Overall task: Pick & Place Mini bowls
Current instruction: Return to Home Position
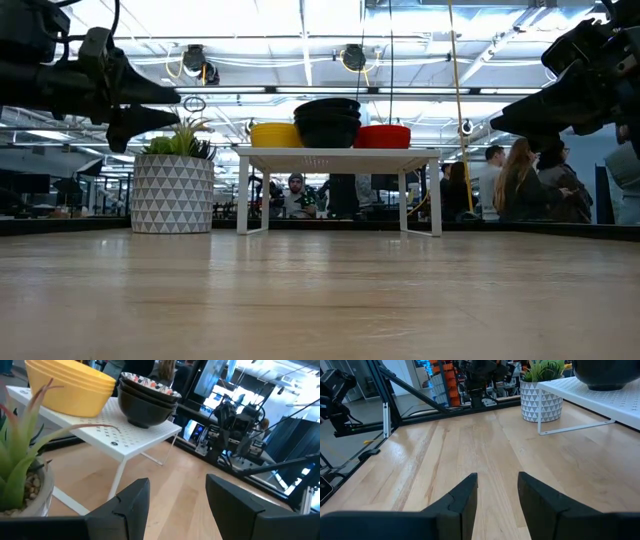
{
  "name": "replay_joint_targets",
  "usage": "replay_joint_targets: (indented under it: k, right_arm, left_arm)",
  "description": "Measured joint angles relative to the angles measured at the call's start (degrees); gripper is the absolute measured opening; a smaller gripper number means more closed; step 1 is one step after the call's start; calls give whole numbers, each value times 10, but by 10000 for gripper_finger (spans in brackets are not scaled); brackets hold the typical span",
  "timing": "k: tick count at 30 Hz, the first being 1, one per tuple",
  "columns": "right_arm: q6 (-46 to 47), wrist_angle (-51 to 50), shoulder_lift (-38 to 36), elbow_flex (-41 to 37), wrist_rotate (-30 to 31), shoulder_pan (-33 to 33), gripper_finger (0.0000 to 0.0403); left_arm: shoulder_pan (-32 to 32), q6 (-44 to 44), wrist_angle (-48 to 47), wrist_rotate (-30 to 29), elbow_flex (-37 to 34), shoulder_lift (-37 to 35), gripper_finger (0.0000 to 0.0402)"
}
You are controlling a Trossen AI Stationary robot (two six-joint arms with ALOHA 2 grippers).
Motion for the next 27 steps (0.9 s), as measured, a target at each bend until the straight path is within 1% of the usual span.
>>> replay_joint_targets:
  k: [14,27]
  right_arm:
    - [0,0,-6,0,0,0,128]
    - [0,0,-81,0,0,0,128]
  left_arm:
    - [0,9,1,0,0,0,198]
    - [0,7,0,0,0,0,198]
